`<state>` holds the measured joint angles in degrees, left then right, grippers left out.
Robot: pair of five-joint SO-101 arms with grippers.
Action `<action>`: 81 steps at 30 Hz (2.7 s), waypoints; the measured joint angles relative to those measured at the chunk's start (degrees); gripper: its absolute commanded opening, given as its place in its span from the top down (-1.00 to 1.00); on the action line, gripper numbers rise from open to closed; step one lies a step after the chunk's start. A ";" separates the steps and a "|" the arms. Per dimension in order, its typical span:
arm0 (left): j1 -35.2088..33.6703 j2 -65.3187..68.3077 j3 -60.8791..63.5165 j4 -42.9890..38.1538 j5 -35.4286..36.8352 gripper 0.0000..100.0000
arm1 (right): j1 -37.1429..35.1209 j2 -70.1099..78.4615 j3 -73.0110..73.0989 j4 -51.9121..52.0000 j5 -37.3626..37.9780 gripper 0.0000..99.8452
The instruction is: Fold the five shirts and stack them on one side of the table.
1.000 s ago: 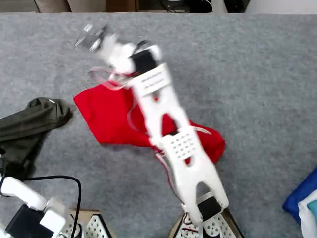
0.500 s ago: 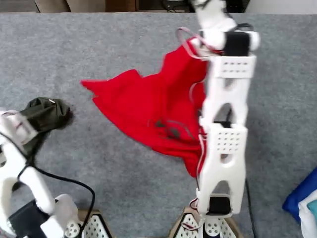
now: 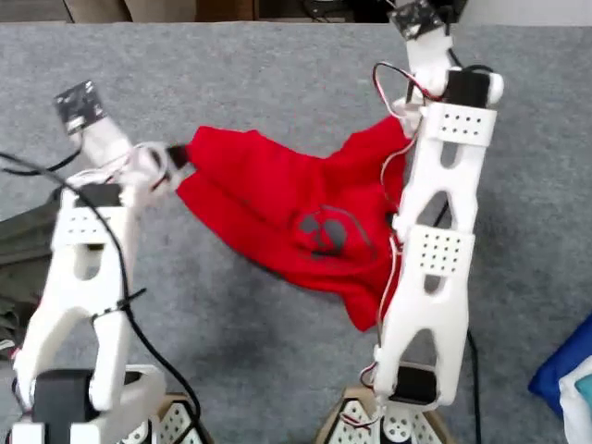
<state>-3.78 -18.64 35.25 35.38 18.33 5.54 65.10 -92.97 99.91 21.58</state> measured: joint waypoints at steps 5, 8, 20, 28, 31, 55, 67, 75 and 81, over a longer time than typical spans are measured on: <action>4.31 12.04 -5.71 -12.40 5.36 0.44 | 0.00 5.10 0.00 -4.31 -2.99 0.99; 4.57 22.42 -13.89 -12.66 7.47 0.44 | 0.00 7.30 0.00 -7.03 -4.75 0.99; 4.48 57.49 -58.99 13.54 8.97 0.44 | 1.32 12.31 0.00 -14.59 -8.35 0.99; 2.90 74.20 -86.59 27.08 8.97 0.44 | 1.32 12.48 0.00 -16.09 -8.35 0.99; 2.90 79.56 -94.42 29.71 8.97 0.44 | 1.32 12.48 0.00 -16.26 -8.35 0.99; 1.76 89.41 -111.47 36.92 5.36 0.73 | 1.32 12.48 0.00 -16.26 -8.35 0.99; 1.76 89.41 -111.12 35.69 5.36 0.73 | 1.67 12.48 0.00 -16.26 -8.35 0.99; 1.85 89.41 -111.12 35.78 5.36 0.73 | 1.67 12.48 0.00 -16.26 -8.35 0.99; 2.90 89.41 -111.12 36.84 1.67 0.73 | 1.67 12.48 0.00 -16.26 -8.35 0.99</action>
<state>-0.88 70.77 -75.87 72.22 20.00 7.21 77.58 -92.97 83.65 13.23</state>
